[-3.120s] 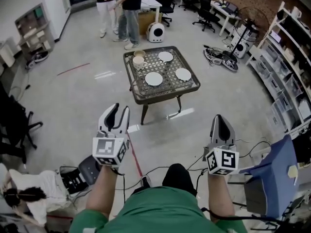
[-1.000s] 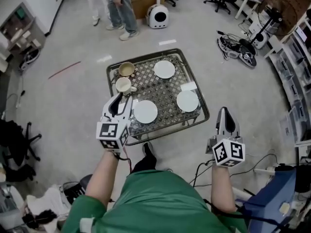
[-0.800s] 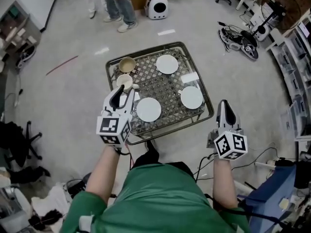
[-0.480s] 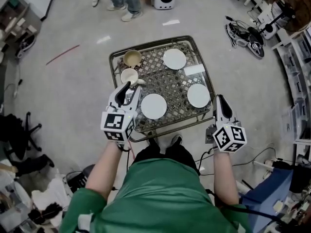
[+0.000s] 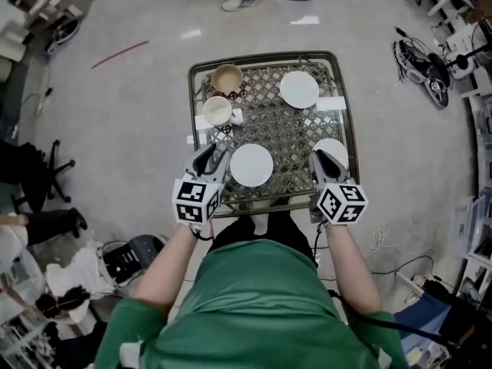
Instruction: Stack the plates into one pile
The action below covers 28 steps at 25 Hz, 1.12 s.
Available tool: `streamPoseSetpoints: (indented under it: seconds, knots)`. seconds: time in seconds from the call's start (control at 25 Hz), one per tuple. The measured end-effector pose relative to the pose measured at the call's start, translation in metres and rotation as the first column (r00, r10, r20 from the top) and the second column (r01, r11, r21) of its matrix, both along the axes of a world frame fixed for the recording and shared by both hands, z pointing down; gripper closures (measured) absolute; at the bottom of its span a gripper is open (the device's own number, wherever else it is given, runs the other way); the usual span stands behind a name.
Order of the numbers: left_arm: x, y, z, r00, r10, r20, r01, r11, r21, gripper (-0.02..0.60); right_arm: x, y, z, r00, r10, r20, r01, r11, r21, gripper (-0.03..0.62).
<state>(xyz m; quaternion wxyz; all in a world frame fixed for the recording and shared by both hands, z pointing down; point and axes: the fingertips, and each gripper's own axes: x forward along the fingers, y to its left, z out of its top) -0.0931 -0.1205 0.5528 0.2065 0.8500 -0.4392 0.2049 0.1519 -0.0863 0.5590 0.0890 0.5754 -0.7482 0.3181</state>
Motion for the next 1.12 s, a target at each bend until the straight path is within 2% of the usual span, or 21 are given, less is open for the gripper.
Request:
streamPoseSetpoints:
  seconds: [0.08, 0.16, 0.28, 0.4, 0.48, 0.6, 0.8, 0.88, 1.0, 1.12]
  knots:
    - [0.002, 0.002, 0.009, 1.0, -0.018, 0.022, 0.019, 1.0, -0.01, 0.437, -0.022, -0.001, 0.035, 0.993, -0.113, 0.032, 0.116, 0.99, -0.075, 0.519]
    - [0.004, 0.004, 0.017, 0.998, -0.028, 0.049, 0.029, 0.999, -0.018, 0.437, -0.045, 0.004, 0.07, 0.972, -0.222, 0.073, 0.231, 0.961, -0.155, 0.517]
    - [0.006, 0.01, 0.038, 0.995, -0.03, 0.096, 0.036, 0.998, -0.061, 0.437, -0.074, 0.014, 0.117, 0.926, -0.357, 0.119, 0.377, 0.89, -0.258, 0.499]
    - [0.007, 0.018, 0.058, 0.991, -0.05, 0.12, 0.064, 0.991, -0.121, 0.437, -0.093, 0.02, 0.151, 0.888, -0.427, 0.17, 0.459, 0.824, -0.333, 0.484]
    - [0.008, 0.022, 0.066, 0.99, -0.071, 0.123, 0.089, 0.985, -0.149, 0.437, -0.097, 0.018, 0.171, 0.884, -0.419, 0.208, 0.467, 0.799, -0.379, 0.467]
    - [0.011, 0.024, 0.072, 0.989, -0.083, 0.119, 0.102, 0.981, -0.163, 0.437, -0.094, 0.008, 0.199, 0.897, -0.369, 0.243, 0.441, 0.786, -0.433, 0.45]
    - [0.008, 0.031, 0.076, 0.989, -0.102, 0.103, 0.119, 0.976, -0.182, 0.437, -0.105, 0.005, 0.219, 0.879, -0.407, 0.248, 0.477, 0.749, -0.46, 0.444]
    - [0.005, 0.032, 0.078, 0.99, -0.105, 0.098, 0.122, 0.975, -0.185, 0.437, -0.111, 0.004, 0.222, 0.88, -0.395, 0.263, 0.474, 0.751, -0.46, 0.441]
    - [0.003, 0.03, 0.082, 0.991, -0.101, 0.092, 0.117, 0.975, -0.189, 0.436, -0.117, 0.002, 0.225, 0.886, -0.38, 0.265, 0.463, 0.758, -0.459, 0.463]
    - [0.005, 0.031, 0.083, 0.992, -0.091, 0.086, 0.106, 0.975, -0.194, 0.437, -0.122, 0.008, 0.228, 0.884, -0.386, 0.263, 0.467, 0.741, -0.483, 0.522]
